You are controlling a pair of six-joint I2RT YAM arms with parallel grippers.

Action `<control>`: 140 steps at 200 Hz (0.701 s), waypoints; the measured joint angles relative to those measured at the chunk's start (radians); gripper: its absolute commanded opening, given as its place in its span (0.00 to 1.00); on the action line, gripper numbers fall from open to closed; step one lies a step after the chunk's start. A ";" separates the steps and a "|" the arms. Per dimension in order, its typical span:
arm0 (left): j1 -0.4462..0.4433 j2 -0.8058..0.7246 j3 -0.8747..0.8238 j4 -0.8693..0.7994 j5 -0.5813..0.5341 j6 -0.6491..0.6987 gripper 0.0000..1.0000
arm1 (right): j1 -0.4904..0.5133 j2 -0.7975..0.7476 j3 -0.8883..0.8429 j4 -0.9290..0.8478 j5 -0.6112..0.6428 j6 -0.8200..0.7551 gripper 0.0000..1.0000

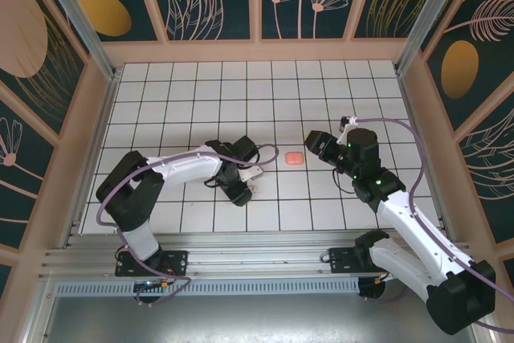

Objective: Insert wireless bluetooth earbuds into charging case

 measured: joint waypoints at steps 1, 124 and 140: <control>0.000 0.000 0.000 0.000 0.000 0.000 0.57 | 0.000 0.000 0.000 0.000 0.000 0.000 0.52; -0.015 0.027 -0.017 0.011 -0.078 0.006 0.53 | 0.000 0.007 0.000 0.000 -0.001 0.000 0.51; -0.017 0.027 -0.018 0.013 -0.084 0.005 0.50 | 0.000 0.007 0.000 0.000 -0.001 0.000 0.51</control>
